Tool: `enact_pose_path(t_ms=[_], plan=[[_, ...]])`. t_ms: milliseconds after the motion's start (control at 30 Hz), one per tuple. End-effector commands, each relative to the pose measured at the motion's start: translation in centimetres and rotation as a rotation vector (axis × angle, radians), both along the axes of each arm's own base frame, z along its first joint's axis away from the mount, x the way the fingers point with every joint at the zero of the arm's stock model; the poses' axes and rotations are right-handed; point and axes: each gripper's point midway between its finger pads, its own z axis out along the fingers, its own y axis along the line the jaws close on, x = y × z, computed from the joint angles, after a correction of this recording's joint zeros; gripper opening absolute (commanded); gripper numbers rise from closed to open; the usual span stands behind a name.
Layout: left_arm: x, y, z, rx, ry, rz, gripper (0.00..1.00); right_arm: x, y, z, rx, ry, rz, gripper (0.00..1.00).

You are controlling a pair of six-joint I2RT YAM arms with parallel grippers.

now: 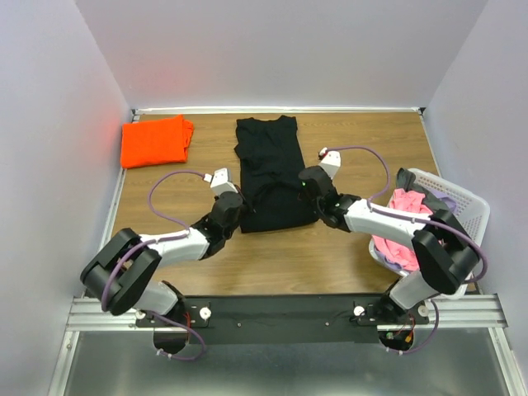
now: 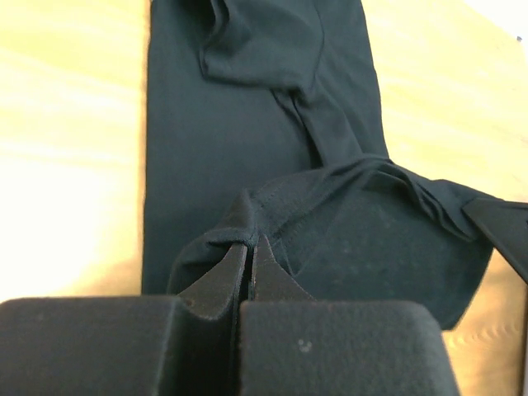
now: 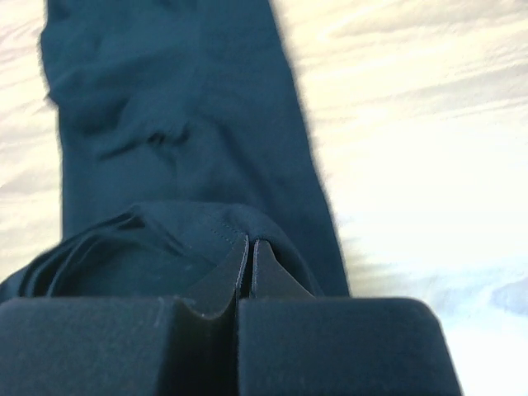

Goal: Fold and stack the t-shirts
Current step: Fold the tshirt

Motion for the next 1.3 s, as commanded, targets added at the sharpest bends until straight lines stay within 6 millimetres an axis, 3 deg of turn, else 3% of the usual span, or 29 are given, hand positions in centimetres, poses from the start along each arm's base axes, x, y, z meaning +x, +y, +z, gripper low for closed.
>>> enact_pose_path(t_ms=[0, 233, 700, 733, 767, 800, 900, 1033, 1067, 1100, 1167, 1267], plan=[[2.8, -1.2, 2.3, -0.020, -0.085, -0.050, 0.00, 3.2, -0.1, 1.3, 0.004, -0.053, -0.032, 0.02], [5.8, -1.4, 1.0, -0.003, -0.070, -0.066, 0.00, 6.0, 0.2, -0.5, -0.046, -0.022, -0.023, 0.02], [9.6, -0.1, -1.0, 0.036, -0.044, -0.044, 0.00, 9.7, 0.8, -2.9, -0.087, 0.009, -0.013, 0.02], [9.8, -0.1, -1.0, 0.037, -0.044, -0.046, 0.09, 10.2, 1.1, -3.0, -0.080, 0.012, -0.003, 0.05], [10.1, -0.2, -0.9, 0.034, -0.046, -0.054, 0.25, 10.5, 1.3, -3.1, -0.086, 0.016, 0.013, 0.11], [10.4, 0.1, -0.5, 0.040, -0.057, -0.053, 0.56, 10.7, 1.3, -3.1, -0.086, 0.017, 0.023, 0.29], [10.7, 0.6, 1.1, 0.063, -0.085, -0.036, 0.87, 11.2, 2.5, -1.8, -0.079, -0.001, 0.089, 0.58], [10.1, 1.8, 3.8, 0.086, -0.130, -0.009, 0.92, 10.5, 3.5, 1.3, -0.047, -0.044, 0.174, 0.72], [9.6, 2.1, 4.5, 0.087, -0.144, -0.005, 0.92, 10.0, 3.2, 1.3, -0.055, -0.040, 0.184, 0.75], [9.2, 2.3, 4.6, 0.090, -0.143, -0.008, 0.92, 9.6, 3.0, 2.8, -0.043, -0.065, 0.189, 0.79], [8.1, 2.8, 4.5, 0.096, -0.140, -0.017, 0.92, 8.4, 2.2, 3.6, -0.031, -0.072, 0.187, 0.90], [6.9, 3.3, 4.0, 0.098, -0.131, -0.025, 0.92, 6.7, 1.4, 3.5, -0.009, -0.057, 0.181, 0.96]])
